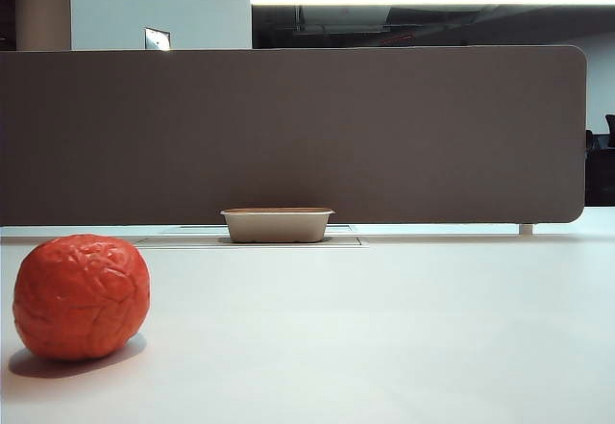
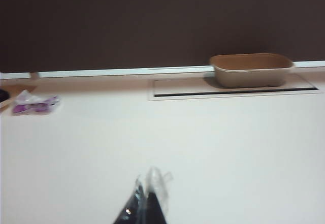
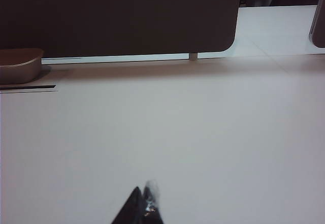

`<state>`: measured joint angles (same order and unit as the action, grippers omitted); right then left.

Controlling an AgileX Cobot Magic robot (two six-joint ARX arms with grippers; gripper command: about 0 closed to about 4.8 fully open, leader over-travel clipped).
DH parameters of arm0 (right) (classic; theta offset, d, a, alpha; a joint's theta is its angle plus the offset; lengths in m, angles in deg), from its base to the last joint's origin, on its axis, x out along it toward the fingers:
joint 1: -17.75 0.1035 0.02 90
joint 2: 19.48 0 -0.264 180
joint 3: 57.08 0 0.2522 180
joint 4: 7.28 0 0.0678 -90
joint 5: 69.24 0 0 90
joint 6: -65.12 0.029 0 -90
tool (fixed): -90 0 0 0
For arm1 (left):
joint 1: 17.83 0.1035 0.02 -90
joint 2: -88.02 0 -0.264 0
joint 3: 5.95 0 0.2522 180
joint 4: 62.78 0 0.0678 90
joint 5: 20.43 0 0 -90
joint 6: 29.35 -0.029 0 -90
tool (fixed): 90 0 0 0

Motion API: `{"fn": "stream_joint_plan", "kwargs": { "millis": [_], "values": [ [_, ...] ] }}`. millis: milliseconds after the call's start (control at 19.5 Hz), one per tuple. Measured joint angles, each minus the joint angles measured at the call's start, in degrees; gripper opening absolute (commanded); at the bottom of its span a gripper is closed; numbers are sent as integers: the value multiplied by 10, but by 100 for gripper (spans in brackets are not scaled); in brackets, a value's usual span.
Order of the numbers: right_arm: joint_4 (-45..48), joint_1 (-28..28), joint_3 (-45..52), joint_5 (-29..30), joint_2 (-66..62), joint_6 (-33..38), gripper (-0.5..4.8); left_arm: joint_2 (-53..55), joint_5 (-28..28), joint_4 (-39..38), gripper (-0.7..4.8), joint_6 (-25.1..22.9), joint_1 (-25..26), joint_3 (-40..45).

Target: Pick up the orange and place it into the paper lunchbox.

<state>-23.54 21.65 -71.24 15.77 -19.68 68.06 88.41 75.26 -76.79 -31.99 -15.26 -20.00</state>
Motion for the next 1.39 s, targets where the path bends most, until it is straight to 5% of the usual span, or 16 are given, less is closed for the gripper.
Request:
{"fn": "stream_joint_plan", "kwargs": {
  "millis": [667, 924, 1385],
  "values": [
    [-10, 0, -22, 0, -1, 1, -5, 0, -33, -10, -5, 37, 0, -1],
    [-9, 0, -114, -11, -6, 30, -5, 0, -40, -42, -5, 100, 0, -57],
    [-47, 0, -299, -12, -129, 31, -5, 101, -30, -57, -5, 102, 0, -228]
  ]
}}
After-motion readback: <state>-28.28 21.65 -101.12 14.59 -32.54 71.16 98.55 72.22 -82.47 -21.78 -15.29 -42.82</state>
